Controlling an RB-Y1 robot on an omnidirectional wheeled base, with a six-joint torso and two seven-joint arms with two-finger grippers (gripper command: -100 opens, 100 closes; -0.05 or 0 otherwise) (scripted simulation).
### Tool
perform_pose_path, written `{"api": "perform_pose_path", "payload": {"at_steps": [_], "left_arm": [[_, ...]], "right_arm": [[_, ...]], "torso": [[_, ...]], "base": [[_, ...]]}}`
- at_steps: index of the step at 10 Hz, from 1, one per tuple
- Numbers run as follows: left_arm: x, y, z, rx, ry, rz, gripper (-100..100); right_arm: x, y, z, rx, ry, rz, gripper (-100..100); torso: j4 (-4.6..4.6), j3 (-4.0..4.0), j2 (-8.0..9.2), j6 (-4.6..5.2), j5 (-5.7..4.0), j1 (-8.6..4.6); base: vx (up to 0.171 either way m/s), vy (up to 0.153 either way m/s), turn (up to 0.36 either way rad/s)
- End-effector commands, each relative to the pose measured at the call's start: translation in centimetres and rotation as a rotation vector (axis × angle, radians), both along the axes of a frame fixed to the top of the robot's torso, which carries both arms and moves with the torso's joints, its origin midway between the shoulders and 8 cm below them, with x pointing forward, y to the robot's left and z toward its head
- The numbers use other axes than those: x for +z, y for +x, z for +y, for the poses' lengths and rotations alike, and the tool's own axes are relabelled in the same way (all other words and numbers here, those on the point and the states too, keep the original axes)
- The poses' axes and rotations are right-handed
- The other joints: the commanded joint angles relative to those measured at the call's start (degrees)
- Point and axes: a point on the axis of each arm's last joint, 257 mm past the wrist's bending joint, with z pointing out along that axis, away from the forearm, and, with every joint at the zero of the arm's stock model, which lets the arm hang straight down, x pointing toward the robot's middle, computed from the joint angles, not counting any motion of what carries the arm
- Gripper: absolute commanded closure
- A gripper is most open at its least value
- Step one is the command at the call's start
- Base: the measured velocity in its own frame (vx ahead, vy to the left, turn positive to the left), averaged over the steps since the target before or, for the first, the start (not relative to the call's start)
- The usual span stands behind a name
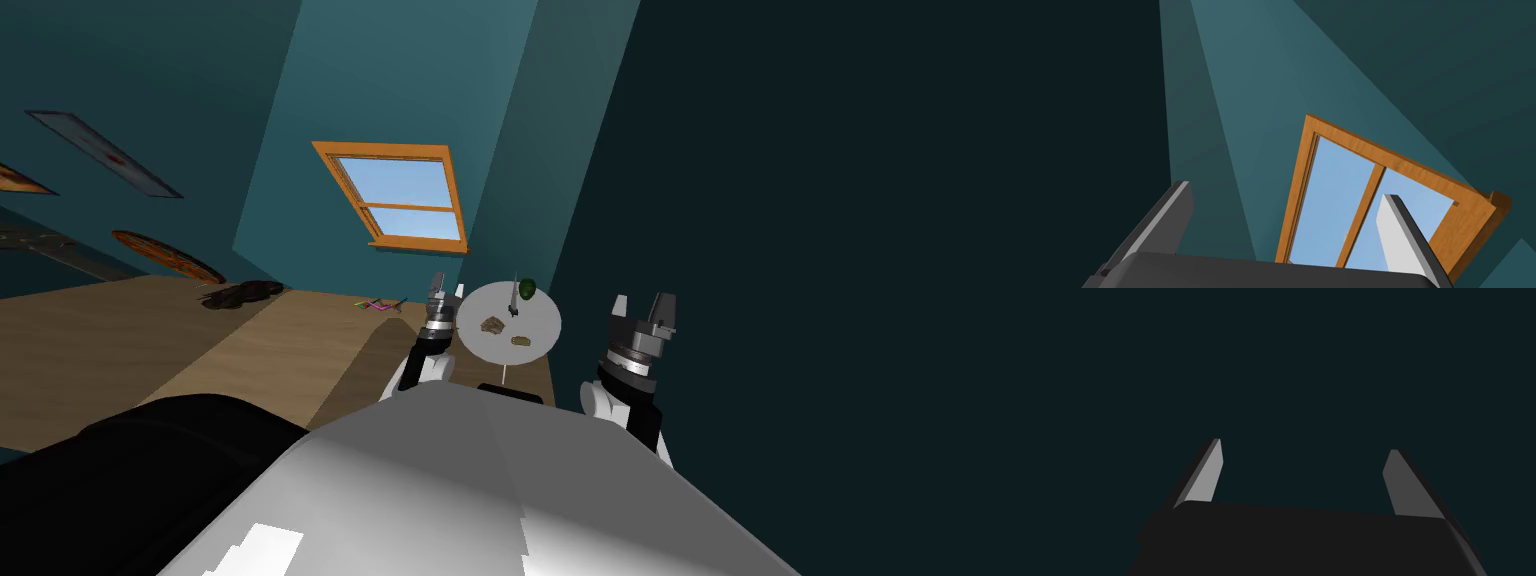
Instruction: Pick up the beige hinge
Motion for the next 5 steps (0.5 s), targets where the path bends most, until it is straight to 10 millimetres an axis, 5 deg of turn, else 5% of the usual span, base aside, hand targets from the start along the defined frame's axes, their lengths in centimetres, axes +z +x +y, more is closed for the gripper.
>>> {"api": "perform_pose_path", "payload": {"at_steps": [1, 5], "left_arm": [[-0.9, 0.6, 0.0, -0.018, 0.014, 0.028, -100], [-4.5, 2.7, 0.5, -0.053, 0.02, 0.127, -100]], "right_arm": [[0.0, 0.0, 0.0, 0.0, 0.0, 0.0, 0], [0.0, 0.0, 0.0, 0.0, 0.0, 0.0, 0]], "torso": [[0.0, 0.0, 0.0, 0.0, 0.0, 0.0], [0.08, 0.2, 0.35, 0.02, 0.04, 0.19]], "base": [[-0.041, 0.016, -0.175], [-0.085, 0.04, -0.239]]}}
